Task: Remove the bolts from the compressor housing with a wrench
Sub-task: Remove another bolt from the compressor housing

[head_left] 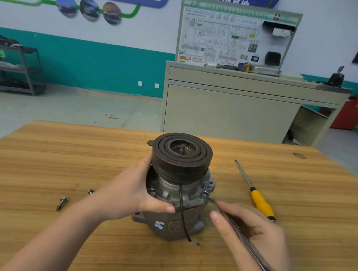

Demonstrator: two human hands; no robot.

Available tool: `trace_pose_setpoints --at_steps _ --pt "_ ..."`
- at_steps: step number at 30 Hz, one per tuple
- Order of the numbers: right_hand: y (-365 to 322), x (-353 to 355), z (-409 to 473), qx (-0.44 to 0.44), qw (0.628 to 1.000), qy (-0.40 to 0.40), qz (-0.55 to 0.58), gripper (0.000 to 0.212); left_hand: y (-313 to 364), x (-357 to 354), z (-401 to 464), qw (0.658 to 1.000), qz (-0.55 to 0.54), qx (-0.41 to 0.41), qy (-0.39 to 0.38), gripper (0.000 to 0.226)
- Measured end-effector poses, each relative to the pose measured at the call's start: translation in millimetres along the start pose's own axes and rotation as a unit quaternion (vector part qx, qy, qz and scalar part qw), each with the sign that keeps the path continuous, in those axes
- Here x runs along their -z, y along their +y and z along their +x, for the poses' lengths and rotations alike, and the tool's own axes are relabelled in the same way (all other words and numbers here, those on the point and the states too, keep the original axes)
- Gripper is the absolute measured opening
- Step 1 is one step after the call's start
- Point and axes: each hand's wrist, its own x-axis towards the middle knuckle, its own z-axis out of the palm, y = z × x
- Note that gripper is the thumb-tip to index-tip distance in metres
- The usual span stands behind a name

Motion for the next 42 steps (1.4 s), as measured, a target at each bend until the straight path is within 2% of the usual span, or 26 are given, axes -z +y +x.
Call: trace_pose_setpoints --at_steps 4,8,11,14,16,18,21,24,26,28,31,33,35,38,40,42 --pt "-4.8 -8.3 3.2 0.011 0.999 0.028 -0.034 0.049 -2.1 -0.9 -2.0 0.996 0.083 0.025 0.013 0.086" --pt "-9.3 -26.3 2.9 0.040 0.996 0.074 -0.029 0.039 7.8 -18.4 -10.3 0.986 0.107 0.082 0.097 0.096" --pt "-7.6 -43.9 5.3 -0.054 0.981 0.169 0.081 0.029 17.3 -41.1 -15.9 0.962 0.152 0.108 0.199 0.113" --pt "-0.4 -52.5 16.4 -0.095 0.932 0.258 0.235 0.010 28.5 -62.1 -19.9 0.935 0.174 0.155 0.267 0.127" --pt "3.5 -56.4 23.5 -0.086 0.912 0.279 0.287 0.024 36.5 -76.2 -23.6 0.909 0.211 0.187 0.308 0.132" --pt "8.0 -59.9 27.9 -0.058 0.911 0.295 0.282 0.027 39.8 -89.2 -25.1 0.888 0.238 0.185 0.347 0.130" --pt "18.4 -57.1 35.9 -0.034 0.904 0.300 0.304 0.020 32.7 -102.5 -22.9 0.878 0.200 0.125 0.418 0.120" --pt "32.1 -47.0 55.1 -0.065 0.876 0.262 0.399 0.024 16.1 -102.8 -25.2 0.887 0.122 0.044 0.443 0.109" --pt "41.0 -40.3 75.0 -0.147 0.841 0.222 0.471 0.032 2.8 -96.2 -30.1 0.889 0.043 -0.002 0.456 0.104" --pt "52.1 -36.1 99.3 -0.263 0.820 0.150 0.485 0.030 -9.1 -86.8 -32.7 0.879 -0.037 -0.004 0.475 0.103" --pt "62.5 -37.9 129.6 -0.383 0.818 -0.011 0.428 0.025 -17.2 -77.3 -32.9 0.884 -0.113 0.058 0.449 0.112" --pt "64.2 -40.8 139.5 -0.405 0.819 -0.094 0.396 0.021 -18.4 -76.5 -32.7 0.912 -0.154 0.088 0.369 0.117" --pt "60.4 -38.5 143.1 -0.389 0.806 -0.119 0.430 0.019 -19.3 -77.2 -33.0 0.929 -0.196 0.087 0.301 0.120" --pt "48.8 -21.6 134.4 -0.311 0.772 -0.047 0.552 0.020 -18.9 -76.9 -32.4 0.928 -0.224 0.081 0.286 0.116" --pt "39.5 -9.5 118.9 -0.248 0.793 0.033 0.555 0.018 -17.1 -76.9 -31.9 0.925 -0.231 0.083 0.291 0.115" --pt "31.5 -5.2 99.0 -0.199 0.830 0.125 0.506 0.016 -16.4 -75.6 -31.6 0.923 -0.226 0.089 0.299 0.112"
